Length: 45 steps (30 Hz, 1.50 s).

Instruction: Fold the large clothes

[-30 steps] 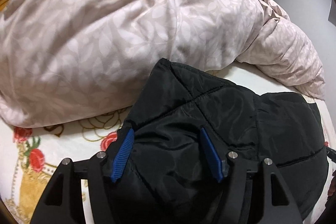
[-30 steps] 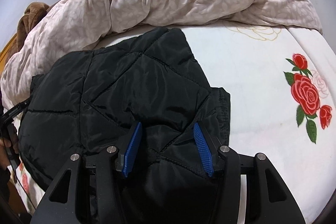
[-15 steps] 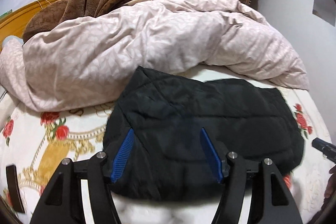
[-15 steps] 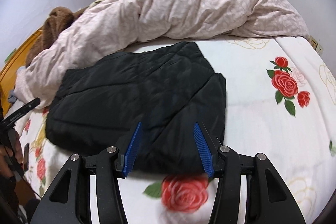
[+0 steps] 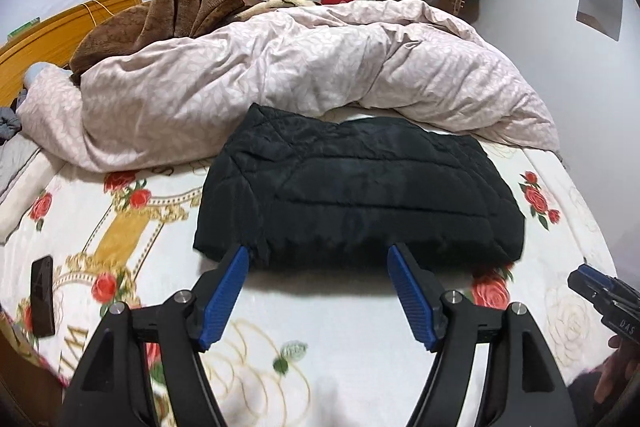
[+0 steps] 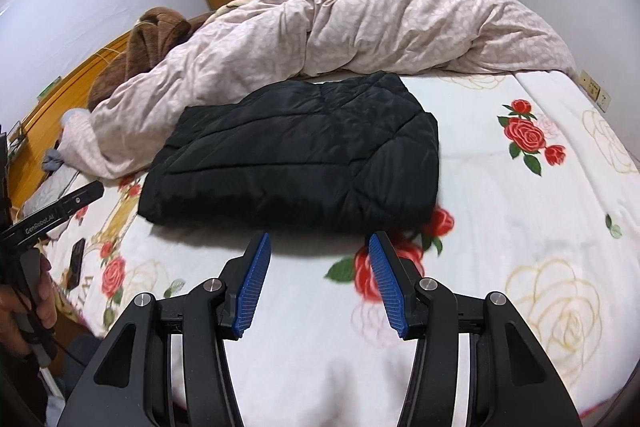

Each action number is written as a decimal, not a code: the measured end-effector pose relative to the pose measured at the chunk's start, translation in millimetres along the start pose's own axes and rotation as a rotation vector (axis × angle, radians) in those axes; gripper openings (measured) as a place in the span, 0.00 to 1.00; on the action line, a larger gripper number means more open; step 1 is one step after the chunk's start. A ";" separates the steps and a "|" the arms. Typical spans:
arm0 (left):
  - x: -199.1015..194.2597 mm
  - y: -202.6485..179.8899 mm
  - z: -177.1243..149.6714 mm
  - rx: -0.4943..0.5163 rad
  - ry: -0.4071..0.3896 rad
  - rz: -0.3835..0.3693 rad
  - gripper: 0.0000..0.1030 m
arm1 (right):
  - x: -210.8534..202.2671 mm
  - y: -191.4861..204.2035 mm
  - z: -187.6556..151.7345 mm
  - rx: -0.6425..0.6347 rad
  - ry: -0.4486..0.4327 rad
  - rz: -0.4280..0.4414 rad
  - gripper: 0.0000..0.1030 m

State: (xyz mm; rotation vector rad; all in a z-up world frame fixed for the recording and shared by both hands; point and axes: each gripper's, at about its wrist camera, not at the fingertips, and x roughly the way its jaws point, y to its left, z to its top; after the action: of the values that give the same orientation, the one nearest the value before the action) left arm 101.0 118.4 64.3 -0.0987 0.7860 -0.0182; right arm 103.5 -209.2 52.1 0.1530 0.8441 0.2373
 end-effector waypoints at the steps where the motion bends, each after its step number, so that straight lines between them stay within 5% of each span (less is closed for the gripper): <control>1: -5.0 -2.1 -4.0 0.003 0.001 -0.001 0.73 | -5.4 2.5 -3.9 -0.005 -0.005 0.000 0.54; 16: -64.6 -28.5 -66.8 0.032 0.036 -0.002 0.76 | -61.7 27.5 -58.9 -0.068 -0.014 -0.032 0.59; 45: -57.6 -29.7 -73.2 0.019 0.063 0.029 0.76 | -56.7 34.6 -57.3 -0.111 0.017 -0.046 0.59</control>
State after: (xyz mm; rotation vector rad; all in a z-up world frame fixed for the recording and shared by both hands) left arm 9.1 85.9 56.3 -0.0693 0.8504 -0.0013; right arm 18.8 -188.8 63.2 0.0276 0.8481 0.2416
